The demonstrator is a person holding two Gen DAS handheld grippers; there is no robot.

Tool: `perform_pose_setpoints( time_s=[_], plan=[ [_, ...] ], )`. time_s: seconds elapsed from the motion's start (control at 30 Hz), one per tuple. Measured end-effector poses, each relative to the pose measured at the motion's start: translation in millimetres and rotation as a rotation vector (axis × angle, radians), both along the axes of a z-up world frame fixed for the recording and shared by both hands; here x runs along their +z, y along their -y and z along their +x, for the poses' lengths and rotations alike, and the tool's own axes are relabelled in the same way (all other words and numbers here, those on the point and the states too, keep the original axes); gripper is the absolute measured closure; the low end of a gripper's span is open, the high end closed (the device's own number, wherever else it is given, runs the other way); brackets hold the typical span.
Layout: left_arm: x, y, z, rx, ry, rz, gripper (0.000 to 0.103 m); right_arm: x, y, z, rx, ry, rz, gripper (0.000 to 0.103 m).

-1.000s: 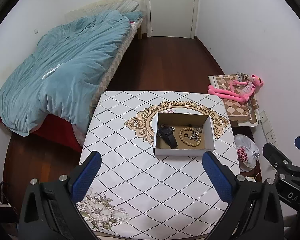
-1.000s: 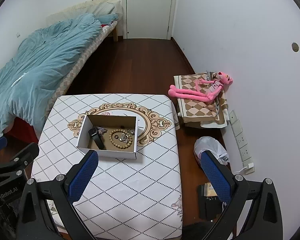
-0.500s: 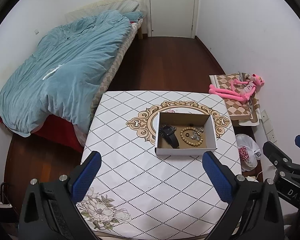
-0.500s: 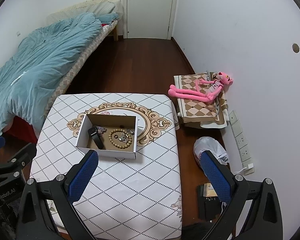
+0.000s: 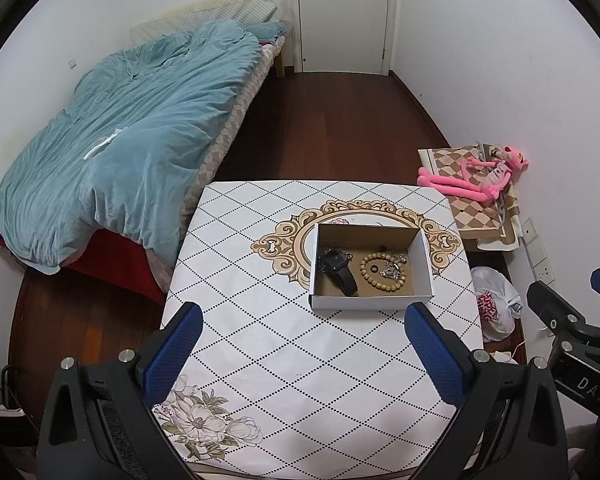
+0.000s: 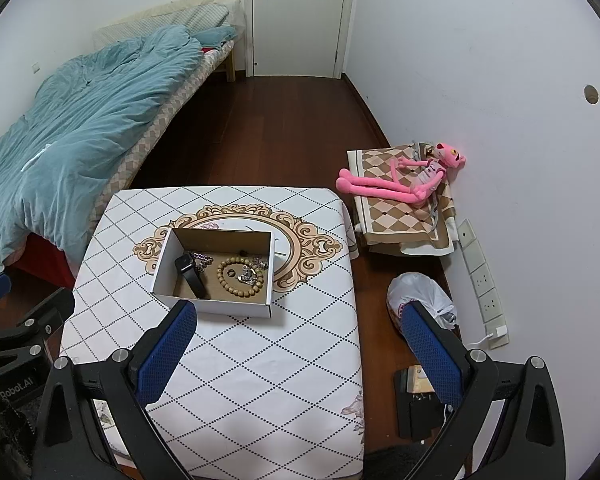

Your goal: Organize jewelry

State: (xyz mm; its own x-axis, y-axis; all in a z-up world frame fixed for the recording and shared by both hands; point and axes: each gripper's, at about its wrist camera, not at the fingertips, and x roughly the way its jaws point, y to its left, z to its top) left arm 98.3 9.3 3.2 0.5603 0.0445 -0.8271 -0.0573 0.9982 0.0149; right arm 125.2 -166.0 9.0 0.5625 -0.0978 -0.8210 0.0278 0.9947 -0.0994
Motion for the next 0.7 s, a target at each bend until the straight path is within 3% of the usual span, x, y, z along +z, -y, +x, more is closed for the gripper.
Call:
perform_pose_setpoints(
  time_s=[0.7],
  plan=[
    [5.7,-4.8,-0.2,-0.010,0.017,-0.013,0.000,5.8,-2.3,0.1,0.006,0.006,-0.001,0.000]
  ],
)
